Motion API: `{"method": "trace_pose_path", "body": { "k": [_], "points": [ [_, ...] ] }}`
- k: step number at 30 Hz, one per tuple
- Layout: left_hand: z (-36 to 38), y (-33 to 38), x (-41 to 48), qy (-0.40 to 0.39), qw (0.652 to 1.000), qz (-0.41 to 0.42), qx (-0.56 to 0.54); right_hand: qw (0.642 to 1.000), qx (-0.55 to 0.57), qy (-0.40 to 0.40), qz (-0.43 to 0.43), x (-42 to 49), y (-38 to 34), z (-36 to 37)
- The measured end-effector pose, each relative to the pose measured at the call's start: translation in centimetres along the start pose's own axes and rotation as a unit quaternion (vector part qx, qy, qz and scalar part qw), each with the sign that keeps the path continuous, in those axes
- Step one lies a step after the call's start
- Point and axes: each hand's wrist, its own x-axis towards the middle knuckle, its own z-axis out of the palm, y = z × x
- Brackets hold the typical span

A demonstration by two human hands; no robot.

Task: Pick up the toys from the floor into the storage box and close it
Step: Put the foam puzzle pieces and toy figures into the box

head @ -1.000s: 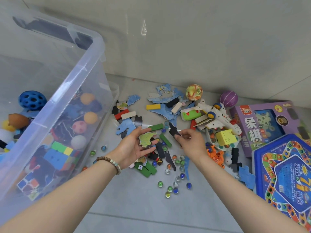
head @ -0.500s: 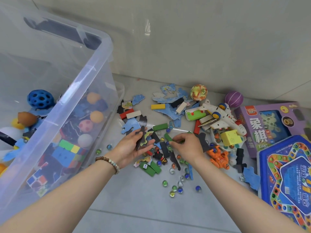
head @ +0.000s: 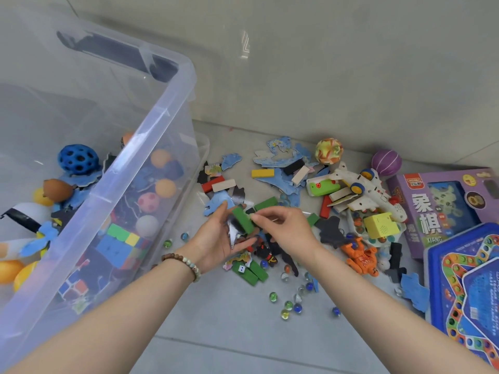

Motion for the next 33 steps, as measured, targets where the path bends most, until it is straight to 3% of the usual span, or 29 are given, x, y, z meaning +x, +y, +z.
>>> {"method": "trace_pose_path", "body": {
  "k": [4, 7, 10, 12, 15, 18, 20, 23, 26, 31, 33],
  "points": [
    [-1.0, 0.4, -0.1, 0.048, 0.998, 0.04, 0.012, 0.994, -0.089, 0.067, 0.023, 1.5, 1.0, 0.9],
    [-1.8, 0.7, 0.1, 0.083, 0.992, 0.081, 0.046, 0.97, -0.227, 0.077, 0.044, 1.7, 2.0, 1.3],
    [-2.2, 0.8, 0.1, 0.102, 0.989, 0.093, 0.057, 0.95, -0.298, 0.086, 0.042, 1.4, 2.0, 1.6],
    [-2.0, 0.9, 0.0, 0.094, 0.99, 0.089, 0.054, 0.948, -0.303, 0.093, 0.032, 1.3, 1.9, 1.3],
    [-1.7, 0.9, 0.0, 0.069, 0.994, 0.075, 0.04, 0.97, -0.218, 0.108, -0.003, 1.3, 1.4, 0.8],
    [-1.2, 1.0, 0.0, 0.028, 0.998, 0.049, 0.033, 0.989, -0.137, 0.027, -0.057, 1.1, 0.5, 1.0],
    [-0.7, 1.0, 0.0, 0.021, 0.998, 0.042, 0.045, 0.992, -0.109, 0.014, -0.061, 1.6, 0.5, 0.3],
    [-0.7, 1.1, 0.2, 0.054, 0.995, 0.061, 0.05, 0.978, -0.194, 0.045, -0.057, 3.6, 1.1, -1.8],
    [-1.1, 1.3, 0.4, 0.065, 0.994, 0.077, 0.044, 0.945, -0.322, 0.007, -0.05, 5.0, 1.6, -2.3],
    [-1.5, 1.3, -0.1, 0.054, 0.995, 0.072, 0.037, 0.908, -0.414, 0.024, -0.053, 5.2, 1.8, -1.7],
    [-1.3, 1.3, -0.2, 0.049, 0.996, 0.068, 0.029, 0.926, -0.371, 0.048, -0.043, 4.9, 1.6, -1.7]
  ]
}}
